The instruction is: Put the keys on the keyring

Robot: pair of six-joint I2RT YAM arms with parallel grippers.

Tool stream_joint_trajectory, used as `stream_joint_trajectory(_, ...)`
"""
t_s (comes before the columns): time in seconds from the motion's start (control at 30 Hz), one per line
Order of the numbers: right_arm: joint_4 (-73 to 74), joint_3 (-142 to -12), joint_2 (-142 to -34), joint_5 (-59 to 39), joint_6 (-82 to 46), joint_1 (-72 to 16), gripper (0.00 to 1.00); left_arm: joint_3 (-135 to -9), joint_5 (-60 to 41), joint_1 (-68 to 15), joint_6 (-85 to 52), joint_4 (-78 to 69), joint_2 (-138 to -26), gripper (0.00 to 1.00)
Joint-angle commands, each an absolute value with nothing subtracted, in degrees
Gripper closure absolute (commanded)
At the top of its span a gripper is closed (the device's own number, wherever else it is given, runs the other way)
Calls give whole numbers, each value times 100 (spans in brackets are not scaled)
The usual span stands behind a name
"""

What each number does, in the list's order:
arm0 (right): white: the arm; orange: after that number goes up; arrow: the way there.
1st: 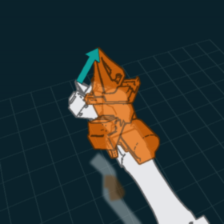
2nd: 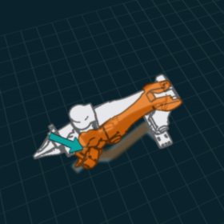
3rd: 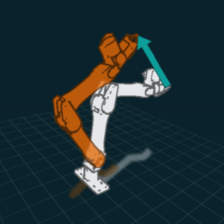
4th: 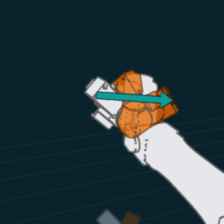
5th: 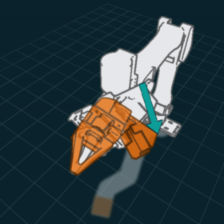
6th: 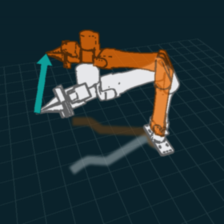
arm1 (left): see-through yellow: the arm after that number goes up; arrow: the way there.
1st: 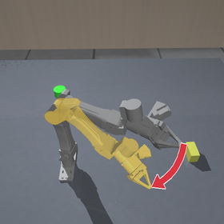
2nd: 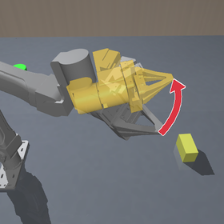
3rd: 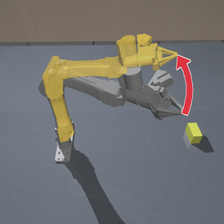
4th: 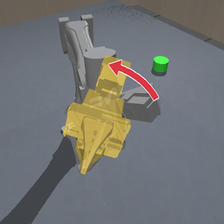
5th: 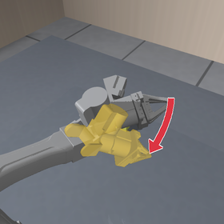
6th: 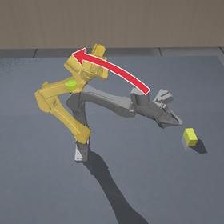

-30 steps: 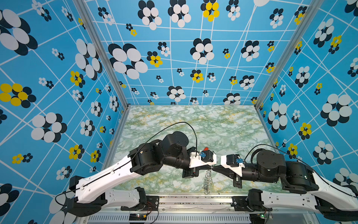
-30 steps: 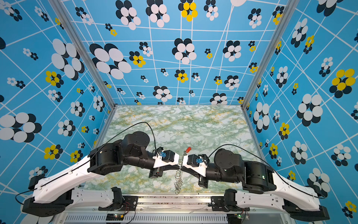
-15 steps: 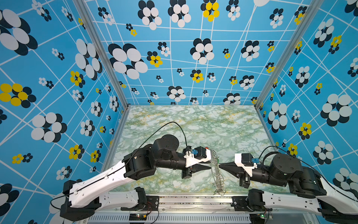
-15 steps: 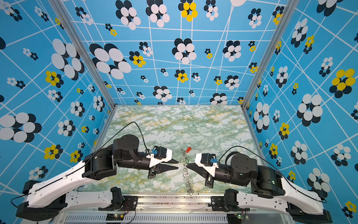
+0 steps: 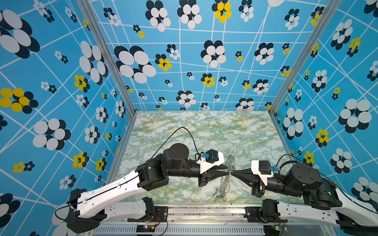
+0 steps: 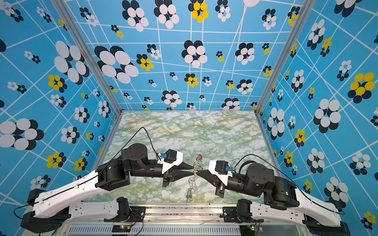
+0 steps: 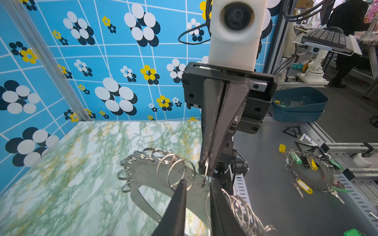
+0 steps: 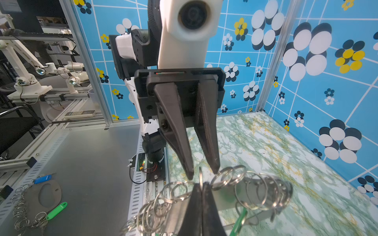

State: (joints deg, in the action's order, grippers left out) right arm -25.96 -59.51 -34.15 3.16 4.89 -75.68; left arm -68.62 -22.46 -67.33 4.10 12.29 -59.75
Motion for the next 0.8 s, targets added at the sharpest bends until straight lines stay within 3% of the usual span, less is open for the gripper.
stream_joint_trajectory(0.0, -2119, -5905, -3337, 378, 382, -7560, 100, -6774, -2371, -6791, 316, 849, -5906, 80)
stream_joint_trajectory(0.2, -2061, -5901, -3290, 400, 387, -7559, 100, -6775, -2505, -6812, 300, 868, -5950, 89)
stream_joint_trajectory(0.63, -1963, -5861, -3300, 321, 364, -7559, 100, -6705, -2610, -6820, 290, 705, -5972, 81)
stream_joint_trajectory(0.77, -1947, -5854, -3309, 290, 346, -7558, 100, -6662, -2667, -6827, 301, 583, -5946, 83)
